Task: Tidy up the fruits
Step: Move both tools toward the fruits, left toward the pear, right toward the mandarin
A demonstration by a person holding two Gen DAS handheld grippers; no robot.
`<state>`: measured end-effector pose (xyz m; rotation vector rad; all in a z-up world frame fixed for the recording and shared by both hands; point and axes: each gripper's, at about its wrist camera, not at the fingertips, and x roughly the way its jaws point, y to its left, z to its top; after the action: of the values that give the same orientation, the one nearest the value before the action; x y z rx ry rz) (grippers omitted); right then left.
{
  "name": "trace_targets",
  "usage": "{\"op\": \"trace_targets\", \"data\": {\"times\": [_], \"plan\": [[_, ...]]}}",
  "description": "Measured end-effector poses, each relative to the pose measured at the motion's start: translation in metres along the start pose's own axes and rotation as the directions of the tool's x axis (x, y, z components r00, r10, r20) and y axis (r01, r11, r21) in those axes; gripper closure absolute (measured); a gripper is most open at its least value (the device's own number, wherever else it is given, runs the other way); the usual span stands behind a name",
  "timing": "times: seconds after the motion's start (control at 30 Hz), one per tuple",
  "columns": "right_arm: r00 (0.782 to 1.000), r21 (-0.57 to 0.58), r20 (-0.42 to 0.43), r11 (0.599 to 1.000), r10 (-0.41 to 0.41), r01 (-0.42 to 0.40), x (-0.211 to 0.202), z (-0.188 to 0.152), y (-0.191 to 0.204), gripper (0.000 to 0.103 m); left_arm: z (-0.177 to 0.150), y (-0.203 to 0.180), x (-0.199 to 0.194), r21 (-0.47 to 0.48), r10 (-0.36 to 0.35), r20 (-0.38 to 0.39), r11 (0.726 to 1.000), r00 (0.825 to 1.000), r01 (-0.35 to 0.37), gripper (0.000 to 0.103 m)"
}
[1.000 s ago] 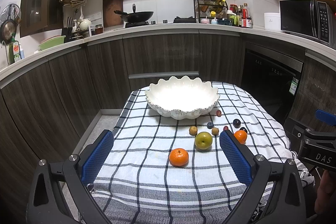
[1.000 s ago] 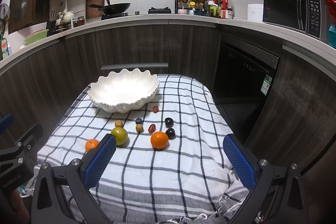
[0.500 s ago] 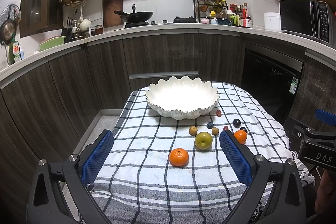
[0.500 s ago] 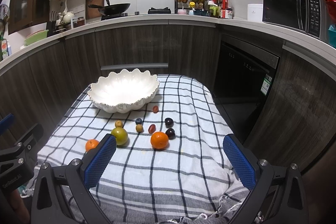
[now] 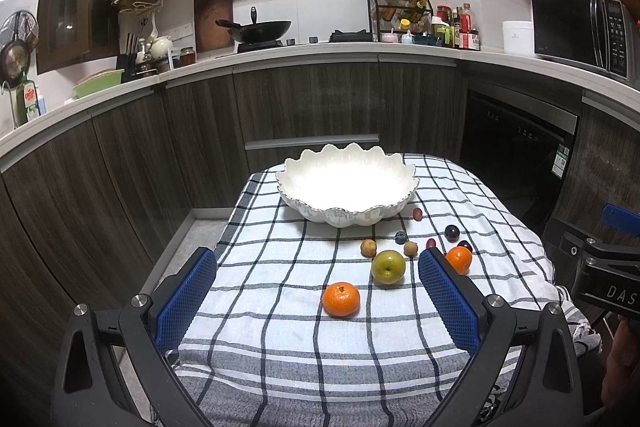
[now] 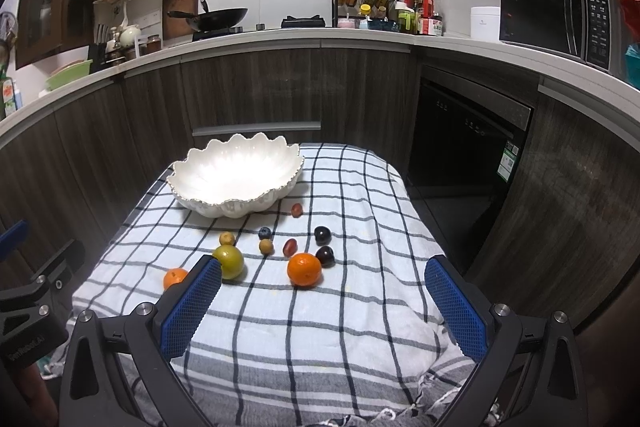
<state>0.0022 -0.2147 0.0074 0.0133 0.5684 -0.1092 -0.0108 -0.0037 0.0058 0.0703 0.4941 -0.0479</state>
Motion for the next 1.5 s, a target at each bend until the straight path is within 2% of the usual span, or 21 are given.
{"op": "trace_targets", "data": {"times": [0.8, 1.5], "plan": [[1.000, 0.012, 0.005, 1.000, 0.000, 0.000, 0.011, 0.008, -0.004, 0.000, 0.005, -0.009, 0.019, 0.044, 0.002, -0.012, 0.999, 1.000, -0.002, 0.000], [0.997, -0.023, -0.067, 0.999, -0.042, 0.040, 0.058, 0.024, 0.000, 0.000, 0.019, -0.014, 0.078, 0.086, -0.023, -0.115, 0.996, 0.993, 0.033, 0.000]]}}
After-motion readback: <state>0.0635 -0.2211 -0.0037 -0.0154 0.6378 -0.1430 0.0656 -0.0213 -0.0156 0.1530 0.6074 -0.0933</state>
